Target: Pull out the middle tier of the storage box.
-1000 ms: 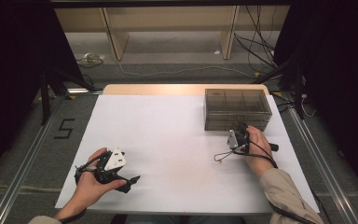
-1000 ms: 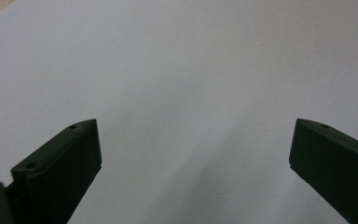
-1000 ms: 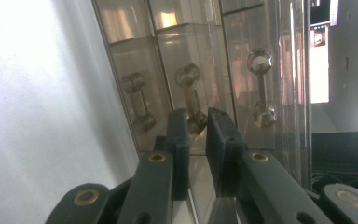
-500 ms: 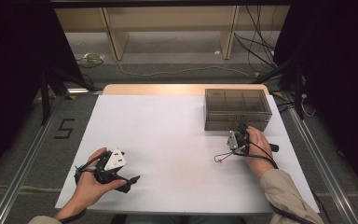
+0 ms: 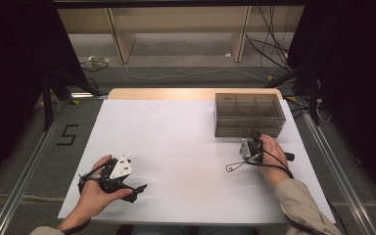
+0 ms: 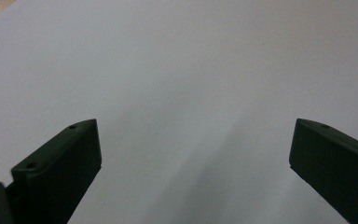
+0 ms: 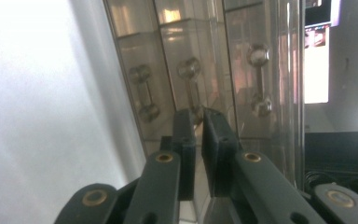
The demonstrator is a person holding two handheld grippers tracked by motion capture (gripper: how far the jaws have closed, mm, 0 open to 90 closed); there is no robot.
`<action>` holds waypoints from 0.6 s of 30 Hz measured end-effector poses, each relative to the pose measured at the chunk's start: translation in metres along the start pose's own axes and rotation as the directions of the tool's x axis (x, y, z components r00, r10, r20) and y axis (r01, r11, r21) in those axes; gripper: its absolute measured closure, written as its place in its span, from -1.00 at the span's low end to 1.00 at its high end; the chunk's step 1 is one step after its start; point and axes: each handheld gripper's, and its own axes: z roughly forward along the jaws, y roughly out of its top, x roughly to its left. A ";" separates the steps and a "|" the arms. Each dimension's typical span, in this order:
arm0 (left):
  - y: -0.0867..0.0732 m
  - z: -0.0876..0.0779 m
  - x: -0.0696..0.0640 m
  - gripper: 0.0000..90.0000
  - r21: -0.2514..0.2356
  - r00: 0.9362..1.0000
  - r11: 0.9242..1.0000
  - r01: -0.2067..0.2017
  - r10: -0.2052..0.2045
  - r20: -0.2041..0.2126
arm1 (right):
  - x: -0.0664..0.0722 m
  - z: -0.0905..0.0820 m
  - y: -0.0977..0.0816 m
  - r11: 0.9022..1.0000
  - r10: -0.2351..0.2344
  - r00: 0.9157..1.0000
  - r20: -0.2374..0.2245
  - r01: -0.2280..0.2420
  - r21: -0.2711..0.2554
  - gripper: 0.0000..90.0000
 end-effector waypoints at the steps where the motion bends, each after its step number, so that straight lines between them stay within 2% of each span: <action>1: 0.000 0.000 0.000 -0.95 0.002 1.000 1.000 -0.001 0.001 0.000 | -0.001 0.000 -0.001 1.000 0.008 1.000 -0.014 -0.008 0.003 0.81; 3: 0.000 0.000 0.000 -0.95 0.002 1.000 1.000 -0.002 0.002 0.000 | -0.003 0.000 -0.004 0.999 0.042 0.998 -0.036 -0.042 0.012 0.75; 6: 0.001 0.000 0.000 -0.95 0.002 1.000 1.000 -0.002 0.002 0.000 | -0.003 -0.001 -0.006 0.999 0.052 0.998 -0.028 -0.051 0.019 0.73; 8: 0.000 0.000 0.000 -0.95 0.001 1.000 1.000 -0.001 0.001 -0.001 | -0.007 -0.001 -0.007 0.999 0.037 0.999 -0.020 -0.037 0.014 0.70; 13: 0.001 0.000 0.000 -0.95 -0.002 1.000 1.000 0.002 -0.002 -0.001 | -0.015 -0.003 -0.005 0.999 0.043 0.999 0.002 -0.043 0.009 0.65; 18: 0.001 0.000 0.000 -0.95 0.001 1.000 1.000 -0.001 0.001 0.000 | -0.021 -0.001 -0.006 1.000 0.015 1.000 -0.023 -0.014 0.024 0.57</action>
